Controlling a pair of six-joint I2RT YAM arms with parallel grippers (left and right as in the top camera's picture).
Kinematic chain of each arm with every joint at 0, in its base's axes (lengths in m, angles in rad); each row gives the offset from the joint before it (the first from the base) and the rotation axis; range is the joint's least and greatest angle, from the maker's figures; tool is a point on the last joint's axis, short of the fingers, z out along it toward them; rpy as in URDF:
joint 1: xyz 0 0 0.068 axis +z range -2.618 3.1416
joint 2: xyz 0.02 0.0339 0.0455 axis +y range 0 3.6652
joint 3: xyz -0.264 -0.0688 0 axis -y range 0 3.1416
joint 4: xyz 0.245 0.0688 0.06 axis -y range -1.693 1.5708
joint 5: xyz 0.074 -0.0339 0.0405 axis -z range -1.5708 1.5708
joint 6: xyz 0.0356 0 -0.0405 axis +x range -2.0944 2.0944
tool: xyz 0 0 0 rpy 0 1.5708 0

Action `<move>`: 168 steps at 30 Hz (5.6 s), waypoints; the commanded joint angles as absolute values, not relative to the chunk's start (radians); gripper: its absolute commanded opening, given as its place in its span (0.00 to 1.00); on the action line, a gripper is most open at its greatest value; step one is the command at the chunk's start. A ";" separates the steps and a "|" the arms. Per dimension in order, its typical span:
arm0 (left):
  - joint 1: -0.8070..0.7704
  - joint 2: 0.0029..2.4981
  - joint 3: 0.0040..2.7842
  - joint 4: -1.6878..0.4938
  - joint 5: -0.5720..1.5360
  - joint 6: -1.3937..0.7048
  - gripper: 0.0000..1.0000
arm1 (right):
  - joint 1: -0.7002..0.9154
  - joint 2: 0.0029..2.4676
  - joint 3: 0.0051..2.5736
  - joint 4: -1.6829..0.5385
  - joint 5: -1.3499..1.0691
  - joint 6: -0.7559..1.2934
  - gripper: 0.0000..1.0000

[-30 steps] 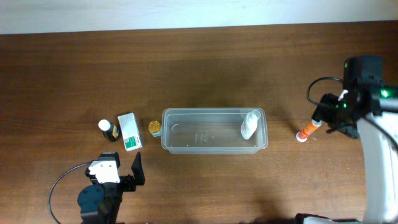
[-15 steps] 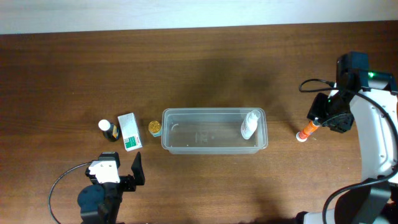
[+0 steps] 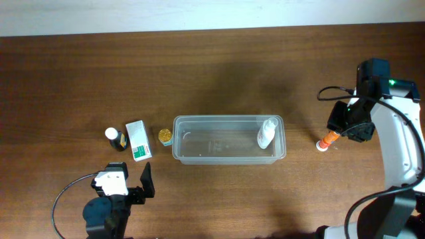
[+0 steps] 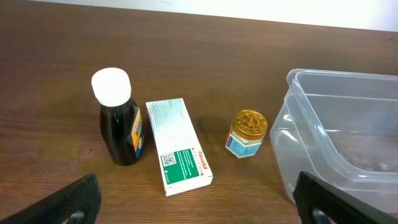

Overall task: Pack container
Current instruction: 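Grasp the orange tube with the right gripper, then lift the orange tube and lay it in the container beside the bottle, then withdraw the right gripper to the right side, then move the left gripper to the dark medicine bottle and grasp its cap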

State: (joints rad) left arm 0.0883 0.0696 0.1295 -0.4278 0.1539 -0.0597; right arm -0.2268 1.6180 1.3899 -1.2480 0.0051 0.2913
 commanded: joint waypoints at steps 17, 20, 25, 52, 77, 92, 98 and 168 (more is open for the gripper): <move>0.094 0.062 0.126 -0.426 0.161 -0.044 0.99 | -0.231 1.708 1.382 -1.196 -0.015 0.296 0.32; 0.094 0.062 0.126 -0.426 0.161 -0.044 0.99 | -0.231 1.708 1.382 -1.196 -0.015 0.295 0.24; 0.094 0.062 0.126 -0.426 0.161 -0.044 0.99 | -0.230 1.705 1.382 -1.201 -0.012 0.295 0.15; 0.094 0.062 0.126 -0.426 0.161 -0.044 0.99 | 0.155 1.302 1.811 -1.643 -0.050 0.339 0.09; 0.094 0.062 0.126 -0.426 0.161 -0.044 0.99 | 0.336 1.557 1.765 -1.593 -0.025 0.374 0.08; 0.094 0.062 0.126 -0.426 0.161 -0.044 0.99 | 0.336 1.559 1.589 -1.471 -0.011 0.374 0.07; 0.094 0.062 0.126 -0.426 0.161 -0.044 0.99 | 0.336 1.559 1.498 -1.386 -0.020 0.374 0.06; 0.095 0.091 0.155 -0.180 0.155 -0.063 0.99 | -0.321 1.234 1.380 -1.174 -0.101 0.375 0.98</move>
